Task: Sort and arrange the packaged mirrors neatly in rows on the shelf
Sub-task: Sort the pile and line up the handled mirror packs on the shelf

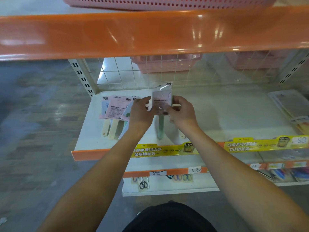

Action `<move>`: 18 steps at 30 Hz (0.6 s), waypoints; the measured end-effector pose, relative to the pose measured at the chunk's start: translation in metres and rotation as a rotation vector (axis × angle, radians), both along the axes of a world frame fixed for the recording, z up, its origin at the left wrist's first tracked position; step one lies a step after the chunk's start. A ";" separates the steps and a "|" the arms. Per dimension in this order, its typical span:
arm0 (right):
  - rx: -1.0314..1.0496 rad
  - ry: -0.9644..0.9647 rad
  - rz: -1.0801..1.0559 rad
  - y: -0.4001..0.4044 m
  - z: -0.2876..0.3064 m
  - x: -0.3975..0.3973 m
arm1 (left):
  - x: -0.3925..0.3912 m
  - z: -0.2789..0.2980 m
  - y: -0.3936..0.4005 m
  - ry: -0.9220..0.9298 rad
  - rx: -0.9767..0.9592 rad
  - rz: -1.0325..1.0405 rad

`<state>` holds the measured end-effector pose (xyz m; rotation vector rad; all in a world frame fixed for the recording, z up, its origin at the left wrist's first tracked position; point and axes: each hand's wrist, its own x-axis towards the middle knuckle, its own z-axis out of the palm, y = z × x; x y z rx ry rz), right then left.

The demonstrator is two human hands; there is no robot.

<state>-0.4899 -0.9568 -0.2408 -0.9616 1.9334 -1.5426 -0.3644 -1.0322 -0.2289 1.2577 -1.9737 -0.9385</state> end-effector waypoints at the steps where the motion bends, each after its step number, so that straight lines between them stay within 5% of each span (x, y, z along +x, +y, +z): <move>1: -0.008 0.010 0.043 0.000 0.002 0.003 | -0.001 0.002 0.002 0.028 0.042 -0.026; 5: -0.030 0.033 0.345 0.005 0.002 0.011 | -0.004 0.010 0.008 0.162 0.220 -0.007; 12: 0.057 -0.029 0.080 0.004 0.002 -0.002 | 0.002 0.013 -0.001 0.321 0.327 0.072; 18: 0.019 0.014 0.102 0.006 0.002 0.001 | 0.001 0.007 -0.006 0.037 0.103 0.068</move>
